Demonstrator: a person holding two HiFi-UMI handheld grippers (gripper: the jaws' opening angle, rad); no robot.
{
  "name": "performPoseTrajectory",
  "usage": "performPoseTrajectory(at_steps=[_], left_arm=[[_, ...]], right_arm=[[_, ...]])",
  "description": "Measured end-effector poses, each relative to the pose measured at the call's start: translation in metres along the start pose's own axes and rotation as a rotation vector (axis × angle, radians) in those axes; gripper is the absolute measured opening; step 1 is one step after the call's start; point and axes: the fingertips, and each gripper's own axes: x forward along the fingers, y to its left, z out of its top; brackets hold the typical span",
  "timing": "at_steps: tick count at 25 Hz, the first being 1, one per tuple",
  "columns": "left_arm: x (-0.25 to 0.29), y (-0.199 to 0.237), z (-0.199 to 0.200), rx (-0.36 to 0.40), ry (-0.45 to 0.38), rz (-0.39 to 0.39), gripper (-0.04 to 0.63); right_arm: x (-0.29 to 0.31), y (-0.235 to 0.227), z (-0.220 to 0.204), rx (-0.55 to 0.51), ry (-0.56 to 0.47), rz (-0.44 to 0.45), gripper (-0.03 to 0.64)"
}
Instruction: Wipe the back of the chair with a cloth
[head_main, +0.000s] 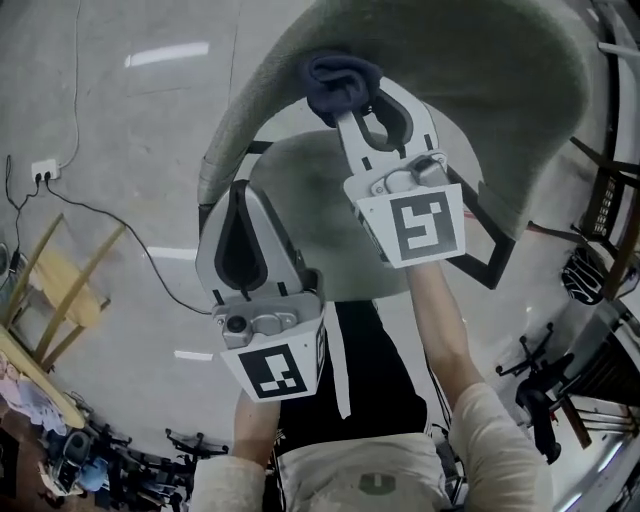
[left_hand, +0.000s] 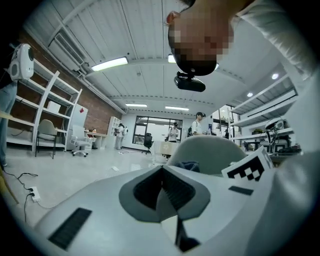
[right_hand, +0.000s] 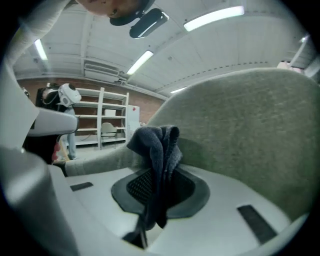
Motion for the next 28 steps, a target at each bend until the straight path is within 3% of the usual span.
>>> performPoseTrajectory(at_steps=[4, 12, 20, 28], left_arm=[[0.023, -0.034, -0.020, 0.022, 0.103, -0.120, 0.015], [0.044, -0.086, -0.033, 0.075, 0.124, -0.298, 0.015], [0.039, -0.150, -0.054, 0.100, 0.161, -0.457, 0.015], [0.027, -0.203, -0.064, 0.103, 0.182, -0.590, 0.015]], right_arm=[[-0.025, -0.055, -0.006, 0.049, 0.007, -0.241, 0.057], [-0.106, -0.136, -0.027, 0.154, -0.002, -0.665, 0.057], [-0.205, -0.167, -0.062, 0.194, 0.036, -0.956, 0.057], [-0.285, -0.153, -0.097, 0.327, 0.089, -1.201, 0.057]])
